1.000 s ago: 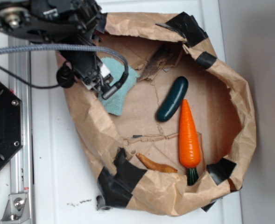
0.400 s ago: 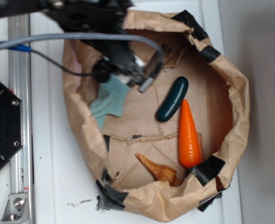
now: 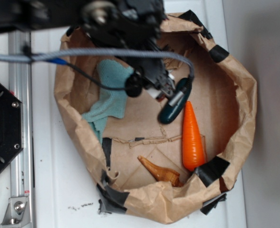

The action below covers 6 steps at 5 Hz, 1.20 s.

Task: Grab the wood chip.

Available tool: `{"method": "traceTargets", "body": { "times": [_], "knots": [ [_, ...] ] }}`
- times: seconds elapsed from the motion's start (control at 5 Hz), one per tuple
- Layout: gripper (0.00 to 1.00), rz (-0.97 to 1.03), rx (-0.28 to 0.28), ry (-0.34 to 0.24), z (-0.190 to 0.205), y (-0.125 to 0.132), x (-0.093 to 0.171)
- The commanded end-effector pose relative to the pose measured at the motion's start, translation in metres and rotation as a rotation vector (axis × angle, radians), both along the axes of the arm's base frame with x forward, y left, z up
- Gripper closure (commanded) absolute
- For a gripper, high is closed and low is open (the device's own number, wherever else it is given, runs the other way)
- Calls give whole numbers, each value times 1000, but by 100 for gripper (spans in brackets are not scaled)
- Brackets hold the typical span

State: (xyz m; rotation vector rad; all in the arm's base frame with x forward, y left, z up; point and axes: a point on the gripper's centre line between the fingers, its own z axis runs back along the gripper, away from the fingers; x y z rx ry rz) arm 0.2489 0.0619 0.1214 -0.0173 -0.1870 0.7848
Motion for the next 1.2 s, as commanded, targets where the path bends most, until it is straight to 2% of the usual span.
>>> {"method": "traceTargets", "body": {
  "times": [0.0, 0.4, 0.6, 0.8, 1.0],
  "knots": [
    [0, 115, 37, -49, -26, 9, 32],
    [0, 179, 70, -56, -41, 36, 43],
    [0, 208, 87, -60, -62, 41, 70],
    [0, 189, 102, -57, -78, 41, 83],
    [0, 144, 82, -80, -47, 56, 34]
  ]
}}
